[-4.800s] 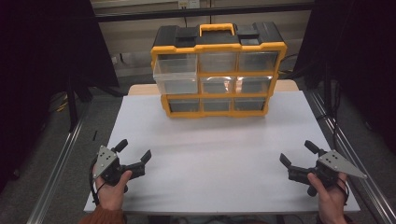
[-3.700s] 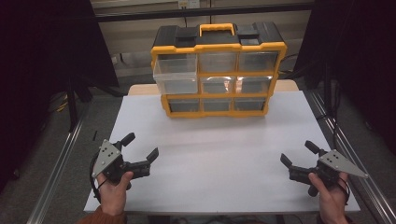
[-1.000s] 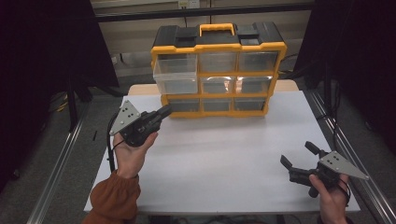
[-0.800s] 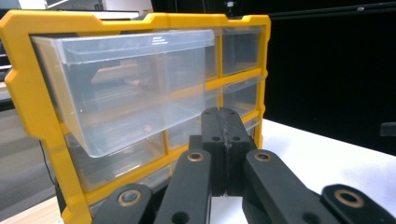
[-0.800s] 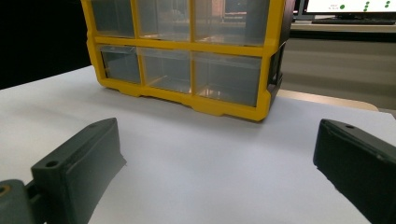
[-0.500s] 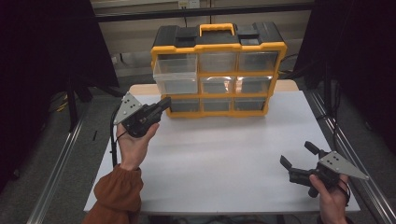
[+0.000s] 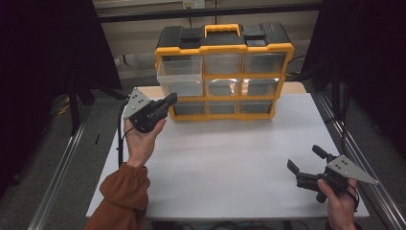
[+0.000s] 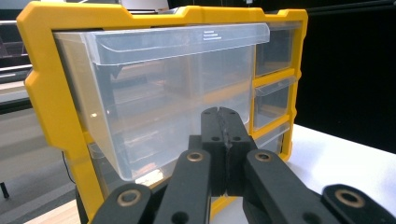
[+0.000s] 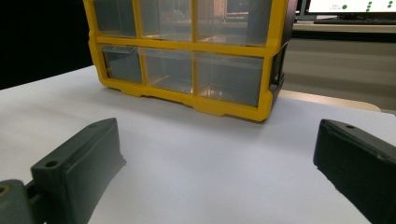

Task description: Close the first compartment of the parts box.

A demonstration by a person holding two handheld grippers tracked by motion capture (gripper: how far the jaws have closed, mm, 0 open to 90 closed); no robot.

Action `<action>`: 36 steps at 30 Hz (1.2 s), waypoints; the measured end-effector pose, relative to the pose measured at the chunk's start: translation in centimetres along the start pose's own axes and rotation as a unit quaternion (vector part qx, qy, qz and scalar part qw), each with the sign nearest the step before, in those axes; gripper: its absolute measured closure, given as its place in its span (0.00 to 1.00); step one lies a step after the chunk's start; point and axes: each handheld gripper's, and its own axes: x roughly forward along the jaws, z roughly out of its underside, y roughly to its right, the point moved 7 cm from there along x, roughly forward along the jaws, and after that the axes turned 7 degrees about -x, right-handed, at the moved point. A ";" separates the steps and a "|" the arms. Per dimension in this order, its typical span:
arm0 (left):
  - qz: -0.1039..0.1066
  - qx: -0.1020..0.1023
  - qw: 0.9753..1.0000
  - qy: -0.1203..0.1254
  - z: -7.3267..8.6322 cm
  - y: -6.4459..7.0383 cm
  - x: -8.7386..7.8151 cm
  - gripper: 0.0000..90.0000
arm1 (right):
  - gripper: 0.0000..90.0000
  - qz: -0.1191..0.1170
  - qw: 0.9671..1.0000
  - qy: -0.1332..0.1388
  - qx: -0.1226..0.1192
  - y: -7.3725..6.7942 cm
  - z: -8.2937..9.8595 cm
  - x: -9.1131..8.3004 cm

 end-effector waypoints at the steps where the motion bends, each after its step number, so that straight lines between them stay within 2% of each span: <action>1: 0.000 0.000 1.000 0.000 0.0 0.0 0.0 1.00 | 0.01 0.000 1.000 0.000 0.001 0.0 0.0 0.0; 7: -0.007 0.004 1.000 0.002 -0.2 -0.5 0.6 1.00 | 0.01 0.001 1.000 0.000 0.001 0.0 0.0 0.0; 9: -0.009 -0.005 1.000 0.004 -0.3 -0.6 0.8 1.00 | 0.01 0.002 1.000 0.000 0.001 0.0 0.0 0.0; 13: -0.013 0.005 1.000 -0.003 -0.2 -1.0 1.2 0.99 | 0.01 0.002 1.000 -0.005 0.003 0.0 0.1 0.0; 14: -0.012 -0.004 1.000 0.001 -0.2 -1.0 1.4 0.99 | 0.01 0.003 1.000 -0.005 0.004 0.0 0.1 0.0; 17: -0.015 -0.004 1.000 0.003 -0.3 -1.0 1.7 0.99 | 0.01 0.002 1.000 -0.004 0.003 0.0 0.1 0.0; 18: -0.017 0.005 1.000 0.001 -0.3 -1.1 1.7 0.99 | 0.01 0.002 1.000 -0.004 0.004 0.0 0.1 0.0; 19: -0.017 0.005 1.000 0.001 -0.3 -1.1 1.7 0.99 | 0.01 0.002 1.000 -0.004 0.003 0.0 0.1 0.0; 20: -0.022 0.019 1.000 0.000 -0.4 -1.0 1.8 0.99 | 0.01 0.002 1.000 -0.005 0.004 0.0 0.1 -0.1; 23: -0.018 0.022 1.000 -0.005 -0.3 -0.9 1.9 0.99 | 0.01 0.002 1.000 -0.004 0.003 0.0 0.1 -0.1; 36: -0.023 0.015 1.000 -0.001 -0.3 -1.2 2.2 0.99 | 0.01 0.001 1.000 -0.002 0.003 0.0 0.0 0.0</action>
